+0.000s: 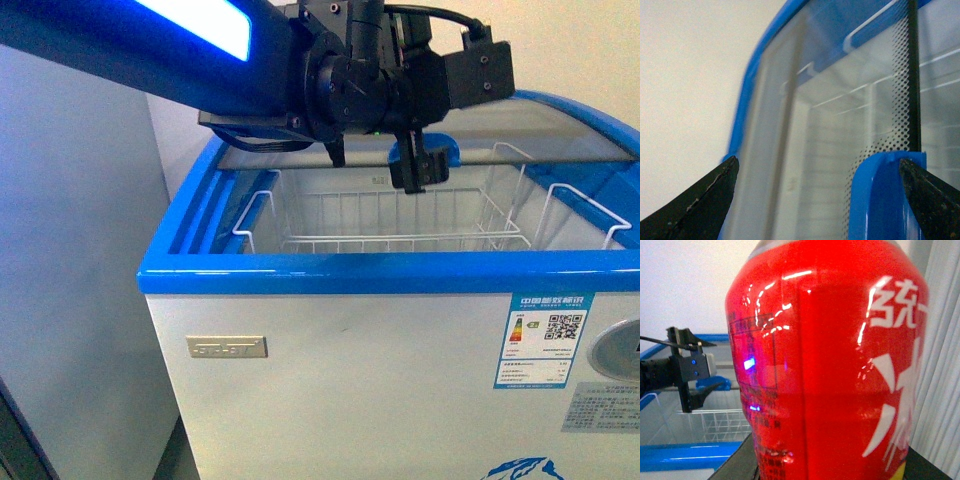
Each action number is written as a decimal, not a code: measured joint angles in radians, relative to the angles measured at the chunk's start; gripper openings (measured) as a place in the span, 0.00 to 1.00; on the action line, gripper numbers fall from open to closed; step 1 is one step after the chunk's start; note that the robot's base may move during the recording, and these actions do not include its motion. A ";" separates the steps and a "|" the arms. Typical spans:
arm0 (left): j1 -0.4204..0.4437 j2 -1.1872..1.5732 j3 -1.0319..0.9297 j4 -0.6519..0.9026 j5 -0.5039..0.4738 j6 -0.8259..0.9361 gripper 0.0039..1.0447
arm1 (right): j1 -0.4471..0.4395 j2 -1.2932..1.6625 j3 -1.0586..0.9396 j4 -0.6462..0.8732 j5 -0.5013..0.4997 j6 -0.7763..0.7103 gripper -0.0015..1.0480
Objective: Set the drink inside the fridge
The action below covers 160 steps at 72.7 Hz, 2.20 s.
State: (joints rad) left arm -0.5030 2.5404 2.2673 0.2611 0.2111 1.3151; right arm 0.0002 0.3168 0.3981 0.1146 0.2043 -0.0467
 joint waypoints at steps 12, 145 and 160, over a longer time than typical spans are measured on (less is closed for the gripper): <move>0.009 0.042 0.139 0.065 -0.138 -0.082 0.93 | 0.000 0.000 0.000 0.000 -0.008 0.000 0.36; 0.499 -2.244 -2.218 -0.013 -0.211 -1.323 0.02 | -0.089 1.216 0.964 -0.453 -0.589 -1.617 0.35; 0.499 -2.299 -2.254 -0.021 -0.211 -1.323 0.02 | 0.017 1.408 1.079 -0.359 -0.515 -1.574 0.35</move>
State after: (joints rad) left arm -0.0044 0.2417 0.0132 0.2405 0.0002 -0.0078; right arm 0.0170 1.7248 1.4769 -0.2443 -0.3103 -1.6203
